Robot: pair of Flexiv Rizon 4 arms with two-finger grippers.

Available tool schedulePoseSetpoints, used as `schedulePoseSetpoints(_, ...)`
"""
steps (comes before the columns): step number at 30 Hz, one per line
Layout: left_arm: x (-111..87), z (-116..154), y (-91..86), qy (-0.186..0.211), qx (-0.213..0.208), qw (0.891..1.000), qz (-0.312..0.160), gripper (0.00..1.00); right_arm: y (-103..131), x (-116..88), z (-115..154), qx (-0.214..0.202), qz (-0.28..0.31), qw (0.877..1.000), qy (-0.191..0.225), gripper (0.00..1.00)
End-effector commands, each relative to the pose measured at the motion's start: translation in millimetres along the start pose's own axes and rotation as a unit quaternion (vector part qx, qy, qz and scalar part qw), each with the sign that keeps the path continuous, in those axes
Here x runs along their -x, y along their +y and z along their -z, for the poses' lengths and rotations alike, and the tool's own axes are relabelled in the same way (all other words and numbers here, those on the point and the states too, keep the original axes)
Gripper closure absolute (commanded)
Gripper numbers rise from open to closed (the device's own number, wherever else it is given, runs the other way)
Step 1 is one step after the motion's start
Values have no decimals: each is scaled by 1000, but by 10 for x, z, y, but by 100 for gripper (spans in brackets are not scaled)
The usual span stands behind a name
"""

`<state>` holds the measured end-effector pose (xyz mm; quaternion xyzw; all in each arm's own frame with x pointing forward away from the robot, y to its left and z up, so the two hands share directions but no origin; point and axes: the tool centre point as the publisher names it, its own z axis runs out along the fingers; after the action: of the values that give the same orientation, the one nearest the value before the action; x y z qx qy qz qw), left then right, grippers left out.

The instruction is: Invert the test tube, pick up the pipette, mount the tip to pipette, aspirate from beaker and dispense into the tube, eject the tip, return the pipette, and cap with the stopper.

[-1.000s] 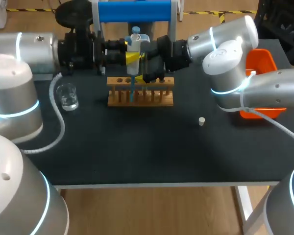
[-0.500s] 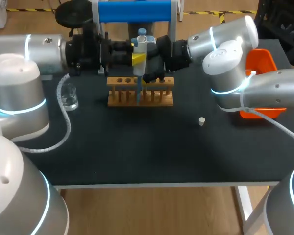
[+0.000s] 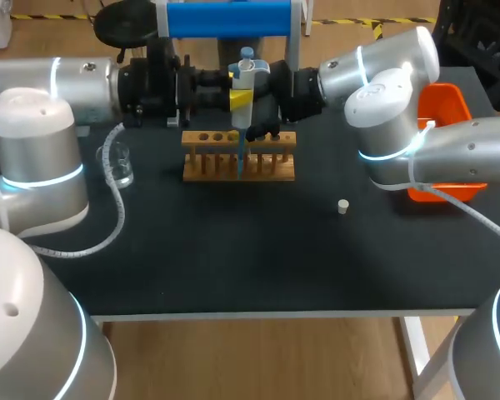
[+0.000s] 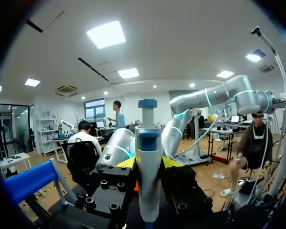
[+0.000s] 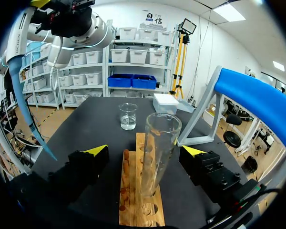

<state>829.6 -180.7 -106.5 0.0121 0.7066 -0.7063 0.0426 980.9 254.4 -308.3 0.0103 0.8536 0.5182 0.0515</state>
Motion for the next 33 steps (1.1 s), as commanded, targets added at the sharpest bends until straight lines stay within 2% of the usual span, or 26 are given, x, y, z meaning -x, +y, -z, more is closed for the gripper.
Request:
schedulePoseSetpoints(1,-10,-1,-6,-1,1,1000,0,100,4,-1,8,-1,0,1000,0,0)
schedulePoseSetpoints(9,-10,-1,-6,-1,1,1000,0,100,-16,-8,93,5,-5,1000,1,0)
schedulePoseSetpoints(23,-10,-1,-6,-1,1,1000,0,100,-28,-53,518,25,1,1000,-7,0)
schedulePoseSetpoints(33,-10,-1,-6,-1,1,1000,0,100,-66,-104,845,62,2,998,-6,0)
